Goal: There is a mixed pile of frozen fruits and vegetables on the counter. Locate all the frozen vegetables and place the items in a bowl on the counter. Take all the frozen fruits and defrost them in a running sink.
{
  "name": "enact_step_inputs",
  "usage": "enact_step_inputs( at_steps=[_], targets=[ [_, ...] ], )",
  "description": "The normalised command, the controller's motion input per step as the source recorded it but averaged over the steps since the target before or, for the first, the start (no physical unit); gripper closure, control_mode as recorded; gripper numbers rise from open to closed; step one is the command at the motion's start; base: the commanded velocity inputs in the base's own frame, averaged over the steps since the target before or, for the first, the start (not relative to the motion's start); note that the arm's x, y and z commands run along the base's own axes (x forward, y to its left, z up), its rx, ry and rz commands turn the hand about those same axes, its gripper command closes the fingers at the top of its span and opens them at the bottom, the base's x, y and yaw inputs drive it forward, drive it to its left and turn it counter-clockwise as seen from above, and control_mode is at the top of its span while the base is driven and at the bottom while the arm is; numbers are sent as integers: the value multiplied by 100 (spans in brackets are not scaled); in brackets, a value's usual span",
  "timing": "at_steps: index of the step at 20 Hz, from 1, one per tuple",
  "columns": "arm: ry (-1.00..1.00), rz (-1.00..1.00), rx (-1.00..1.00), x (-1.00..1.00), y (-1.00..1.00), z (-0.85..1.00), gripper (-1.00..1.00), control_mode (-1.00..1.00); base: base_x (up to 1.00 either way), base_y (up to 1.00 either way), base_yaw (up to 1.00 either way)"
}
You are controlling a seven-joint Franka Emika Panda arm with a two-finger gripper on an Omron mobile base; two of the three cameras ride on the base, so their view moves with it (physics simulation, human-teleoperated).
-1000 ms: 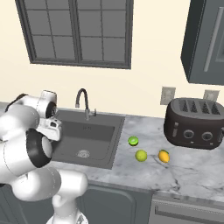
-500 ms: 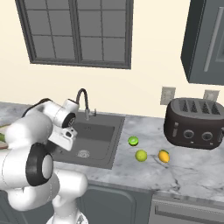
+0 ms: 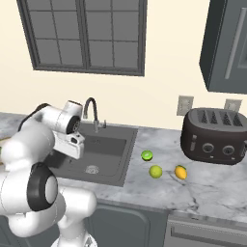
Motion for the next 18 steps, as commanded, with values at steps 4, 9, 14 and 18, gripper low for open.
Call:
enact_step_inputs(
  at_steps=[4, 9, 14, 18],
  targets=[
    [-3, 0, -19, 45, -35, 23, -100, -100, 0, 0, 0],
    [-6, 0, -18, 33, -58, 0, -100, -100, 0, 0, 0],
    [-24, 0, -12, 6, -68, -2, -100, -100, 0, 0, 0],
    [-36, 0, -3, -20, -79, -10, -100, -100, 0, 0, 0]
  ],
)
